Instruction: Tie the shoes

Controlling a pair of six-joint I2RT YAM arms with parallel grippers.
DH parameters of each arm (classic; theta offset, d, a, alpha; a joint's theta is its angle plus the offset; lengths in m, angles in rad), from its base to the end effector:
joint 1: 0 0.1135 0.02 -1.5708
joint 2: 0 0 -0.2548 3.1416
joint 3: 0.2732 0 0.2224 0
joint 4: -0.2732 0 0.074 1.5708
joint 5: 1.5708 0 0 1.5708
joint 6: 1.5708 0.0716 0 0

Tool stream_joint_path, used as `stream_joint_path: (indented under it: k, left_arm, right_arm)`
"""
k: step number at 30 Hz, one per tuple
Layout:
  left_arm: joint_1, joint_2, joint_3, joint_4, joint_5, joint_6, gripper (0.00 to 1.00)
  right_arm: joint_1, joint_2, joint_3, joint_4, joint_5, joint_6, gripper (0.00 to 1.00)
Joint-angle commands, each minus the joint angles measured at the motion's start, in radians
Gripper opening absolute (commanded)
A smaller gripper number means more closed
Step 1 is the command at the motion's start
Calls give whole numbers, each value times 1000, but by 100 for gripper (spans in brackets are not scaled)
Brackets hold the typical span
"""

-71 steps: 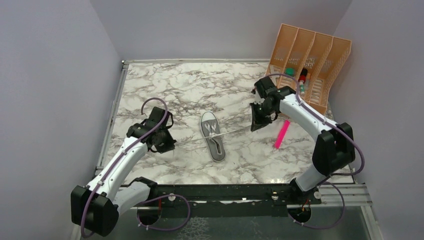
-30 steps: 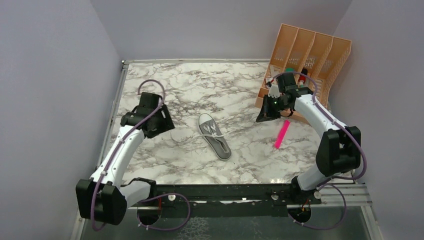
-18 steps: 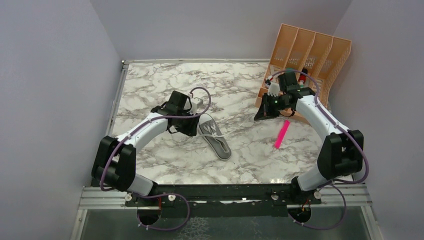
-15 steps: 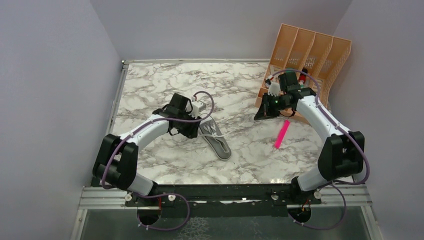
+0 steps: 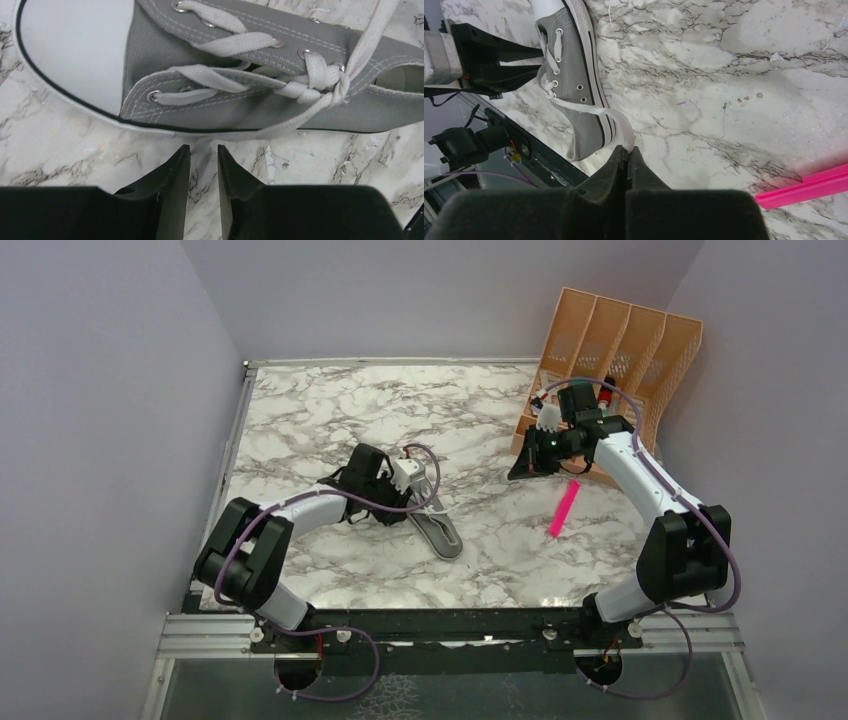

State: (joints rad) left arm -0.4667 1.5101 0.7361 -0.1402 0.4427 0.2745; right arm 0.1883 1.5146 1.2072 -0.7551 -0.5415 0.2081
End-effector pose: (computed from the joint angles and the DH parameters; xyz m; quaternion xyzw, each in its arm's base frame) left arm 0.2401 -0.1553 0.1512 0.4005 0.8352 -0.2370 0.2932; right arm 0.2817 0.0913 0.2420 -0.0580 0.9332 0.3015 0.1866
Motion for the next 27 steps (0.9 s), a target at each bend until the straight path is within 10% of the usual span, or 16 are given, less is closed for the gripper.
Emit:
stream_joint_path:
  k: [1,27]
  left_arm:
    - [-28,49,-2,107,42,19,27]
    - [-49,100,94,-20,-118,-4,54]
  right_arm:
    - [3,-15,6,10,-40,-10,1]
    - [4,-33,-9,28,-80,-5,1]
